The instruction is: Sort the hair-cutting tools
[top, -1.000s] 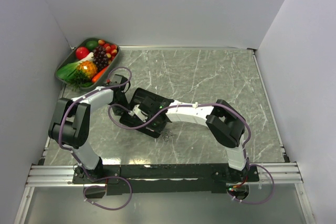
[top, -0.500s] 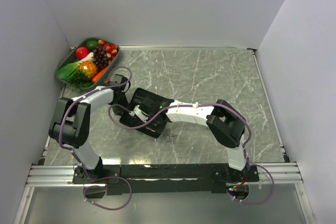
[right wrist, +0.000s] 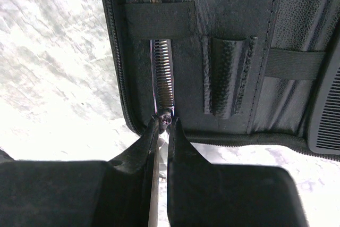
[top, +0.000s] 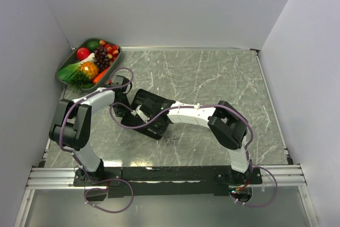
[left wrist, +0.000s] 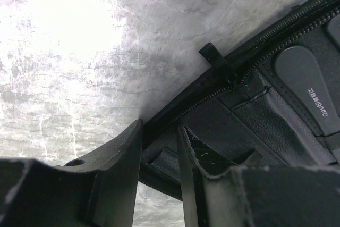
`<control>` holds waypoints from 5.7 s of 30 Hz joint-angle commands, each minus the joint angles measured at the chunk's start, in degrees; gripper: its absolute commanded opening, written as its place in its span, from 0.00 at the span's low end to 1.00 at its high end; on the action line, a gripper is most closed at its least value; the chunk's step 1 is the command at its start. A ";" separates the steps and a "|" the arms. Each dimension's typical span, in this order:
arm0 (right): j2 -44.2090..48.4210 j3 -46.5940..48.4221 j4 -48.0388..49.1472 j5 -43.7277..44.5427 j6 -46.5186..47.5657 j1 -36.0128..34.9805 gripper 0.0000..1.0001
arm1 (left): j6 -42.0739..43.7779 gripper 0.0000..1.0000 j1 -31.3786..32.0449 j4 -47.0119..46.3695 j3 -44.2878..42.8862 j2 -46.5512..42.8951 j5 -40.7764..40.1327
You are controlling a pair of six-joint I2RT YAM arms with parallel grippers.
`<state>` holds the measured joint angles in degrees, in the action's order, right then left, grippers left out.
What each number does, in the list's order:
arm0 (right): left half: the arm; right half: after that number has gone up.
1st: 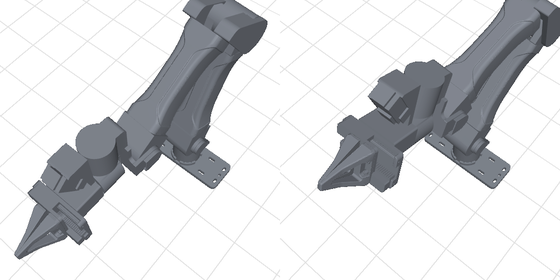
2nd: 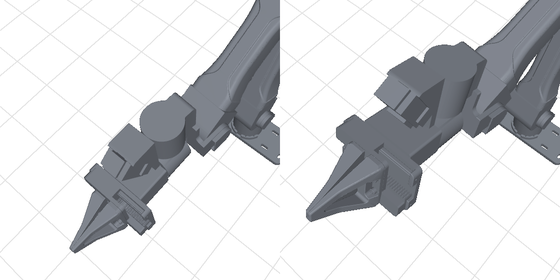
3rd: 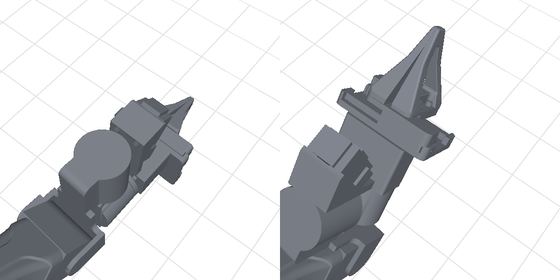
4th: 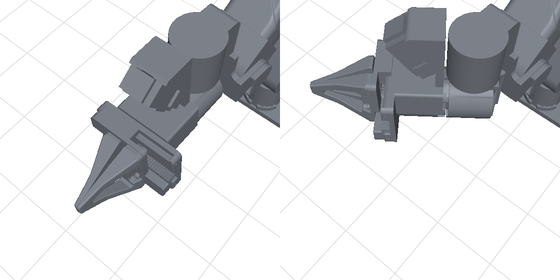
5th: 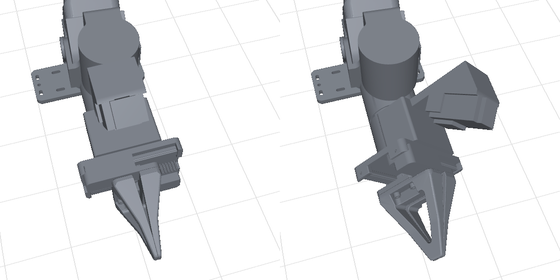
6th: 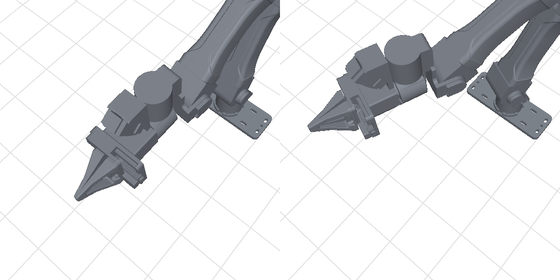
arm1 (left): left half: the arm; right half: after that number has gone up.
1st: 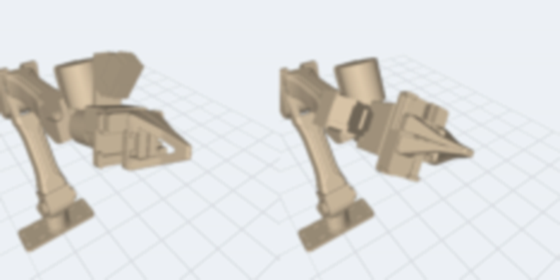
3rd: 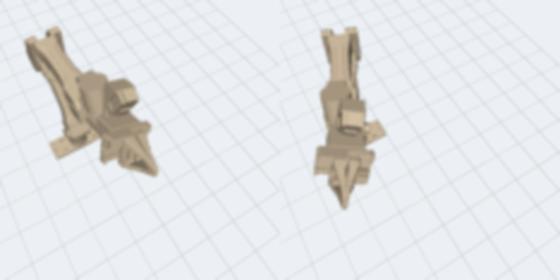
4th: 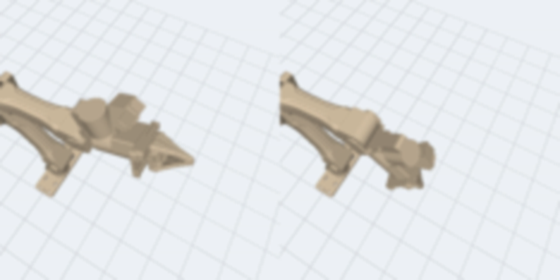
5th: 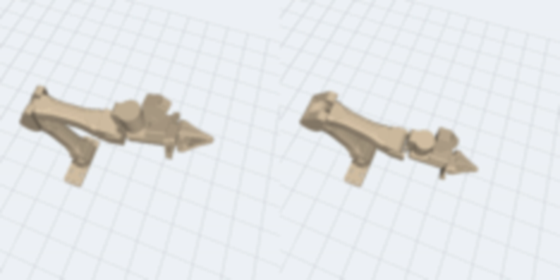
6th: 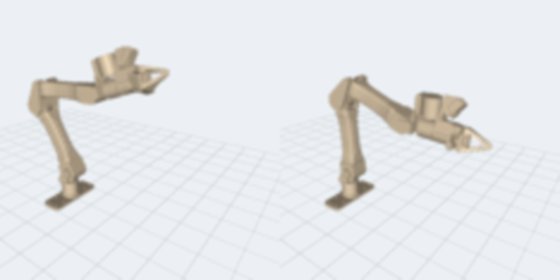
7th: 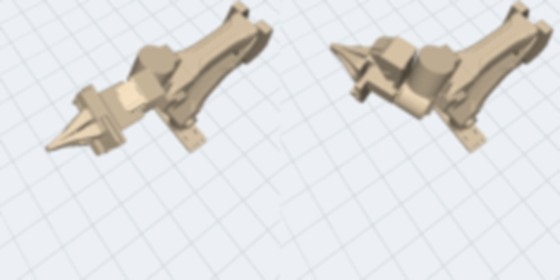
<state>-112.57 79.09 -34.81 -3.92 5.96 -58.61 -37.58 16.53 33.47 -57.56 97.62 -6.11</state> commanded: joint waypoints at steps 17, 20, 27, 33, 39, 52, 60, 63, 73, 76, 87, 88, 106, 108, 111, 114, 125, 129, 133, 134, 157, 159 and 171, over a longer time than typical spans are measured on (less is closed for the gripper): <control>-4.41 4.59 11.86 -8.20 8.97 0.25 0.00 | -2.32 0.37 4.03 -4.73 3.68 5.38 8.48; -4.06 3.97 13.10 -9.52 11.87 -0.01 0.00 | -2.32 0.37 4.21 -4.73 3.51 5.65 8.48; -1.95 0.72 9.85 -4.36 16.28 -0.54 0.00 | -2.23 0.37 4.38 -4.91 3.51 5.73 8.57; -1.51 0.18 9.41 -1.52 16.28 -0.45 0.00 | -2.50 0.37 4.38 -5.79 3.69 6.44 9.36; -6.95 8.95 5.21 -0.39 8.39 -0.63 0.00 | -2.41 0.37 4.47 -5.35 3.24 6.35 9.19; -5.03 7.22 3.52 -1.88 -8.59 -0.63 0.00 | -3.55 0.37 4.56 -4.82 5.97 3.45 8.92; -3.96 5.20 5.18 -0.20 -6.49 -0.63 0.00 | -3.72 0.37 4.73 -5.17 6.14 3.36 9.01; -4.76 5.28 8.60 -0.03 -2.10 -0.89 0.00 | -3.73 0.37 5.09 -5.44 5.88 3.63 9.01; -4.85 4.50 18.80 -1.52 6.87 -0.80 0.00 | -5.04 0.36 6.75 -6.58 7.55 2.57 9.36; -4.94 4.67 21.26 -3.98 5.56 -0.72 0.00 | -5.57 0.37 7.11 -7.10 8.43 1.78 9.45; 8.06 -3.76 25.41 5.85 -0.33 -0.80 0.39 | -6.27 0.37 7.55 -7.46 9.84 -0.15 9.18; 9.64 -4.90 24.27 6.12 -0.94 -0.80 0.40 | -6.36 0.37 7.55 -7.63 10.01 -0.33 9.36; 33.03 -19.15 6.61 6.04 3.17 0.07 0.44 | -5.40 0.37 7.55 -7.72 7.55 0.72 8.75; 32.86 -19.85 5.98 2.36 4.15 1.38 0.45 | -5.31 0.36 7.55 -7.90 7.55 1.08 8.75; 30.58 -19.24 3.53 -3.44 5.56 2.62 0.45 | -5.13 0.37 7.55 -8.07 7.38 1.25 9.01; 27.15 -18.27 1.32 -4.08 6.00 2.80 0.45 | -4.78 0.36 7.46 -7.90 7.11 1.17 8.83; 21.87 -20.47 2.64 -3.90 4.68 5.52 0.48 | -3.46 0.37 7.46 -8.25 7.90 0.11 9.62; 19.68 -19.85 2.55 -2.85 5.73 5.79 0.49 | -2.85 0.37 7.37 -8.25 8.25 0.11 9.62; 18.09 -19.41 4.13 -1.62 6.26 6.66 0.49 | -2.50 0.37 7.28 -8.25 8.17 0.11 9.89; 17.92 -19.06 4.31 -1.44 6.43 7.01 0.50 | -2.41 0.37 7.28 -8.25 8.25 0.02 9.98; 15.19 -15.28 1.06 -3.72 8.98 9.04 0.48 | -1.44 0.37 7.28 -8.77 8.60 1.17 10.68; 15.19 -15.46 1.06 -3.64 9.25 8.95 0.48 | -1.53 0.37 7.28 -8.78 8.69 1.16 10.59; 12.55 -16.95 2.73 -3.46 9.07 8.95 0.47 | -1.35 0.36 7.20 -8.69 8.87 1.08 10.68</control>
<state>-98.83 62.61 -33.21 -7.16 14.22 -49.87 -40.05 23.31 22.98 -52.18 94.72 5.67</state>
